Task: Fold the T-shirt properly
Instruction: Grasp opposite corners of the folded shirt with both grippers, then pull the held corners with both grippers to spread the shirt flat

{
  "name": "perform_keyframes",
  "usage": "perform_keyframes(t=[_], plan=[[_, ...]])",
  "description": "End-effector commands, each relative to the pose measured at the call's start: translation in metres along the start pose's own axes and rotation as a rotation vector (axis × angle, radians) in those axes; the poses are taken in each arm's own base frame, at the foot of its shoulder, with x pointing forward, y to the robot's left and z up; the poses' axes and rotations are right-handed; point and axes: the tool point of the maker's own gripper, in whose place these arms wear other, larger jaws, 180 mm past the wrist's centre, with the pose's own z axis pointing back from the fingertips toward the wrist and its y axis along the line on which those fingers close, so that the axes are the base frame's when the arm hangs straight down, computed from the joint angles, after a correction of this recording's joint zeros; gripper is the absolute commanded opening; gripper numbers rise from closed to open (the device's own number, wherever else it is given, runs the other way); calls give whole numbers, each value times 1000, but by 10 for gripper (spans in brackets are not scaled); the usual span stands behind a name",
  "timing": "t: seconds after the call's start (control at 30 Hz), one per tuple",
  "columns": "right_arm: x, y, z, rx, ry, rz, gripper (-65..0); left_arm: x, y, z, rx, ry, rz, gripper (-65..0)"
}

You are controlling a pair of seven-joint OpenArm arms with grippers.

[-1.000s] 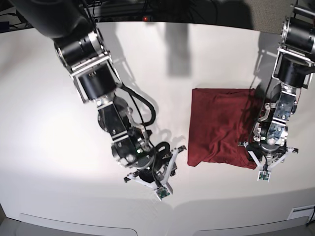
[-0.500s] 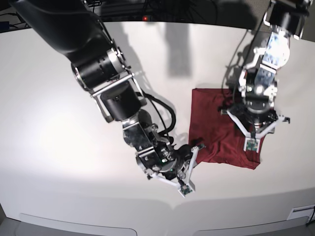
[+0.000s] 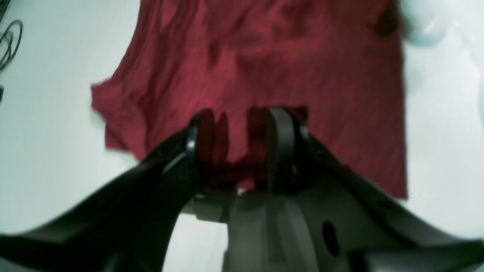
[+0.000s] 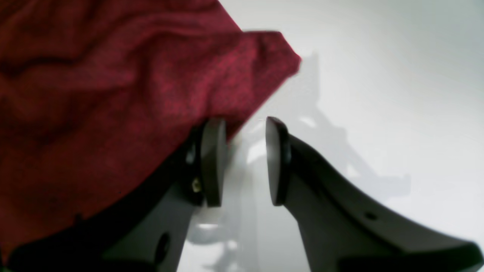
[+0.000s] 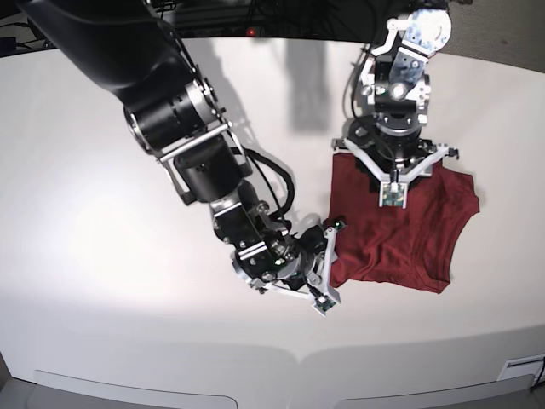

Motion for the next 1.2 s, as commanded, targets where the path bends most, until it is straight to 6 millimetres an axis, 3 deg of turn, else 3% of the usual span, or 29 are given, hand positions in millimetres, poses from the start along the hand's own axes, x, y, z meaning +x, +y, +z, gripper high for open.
perform_keyframes(t=[0.0, 0.13, 0.37, 0.5, 0.77, 0.83, 0.97, 1.17], plan=[[26, -5, 5, -13, -56, 24, -459, 14, 6, 0, 22, -53, -2, -435], [15, 0, 3, 0, -23, 64, -459, 4, 5, -5, 25, -37, -19, -435], [7, 5, 2, 18, -12, 67, -459, -52, 10, -22, 75, 96, -104, -435], [-18, -8, 10, 16, 0, 66, -459, -49, 18, -23, 120, 80, -135, -435], [-75, -5, 36, 99, 1, 25, -459, -38, 19, -24, 118, 27, -141, -435], [-68, -3, 46, 106, -56, 13, -459, -37, 21, -25, 122, 27, -146, -435], [-18, 0, 64, 118, -204, 12, -459, -41, 23, -26, 125, 51, -145, -435], [40, 13, 52, 107, -260, 53, -459, -41, 25, -25, 139, 54, -169, -435]])
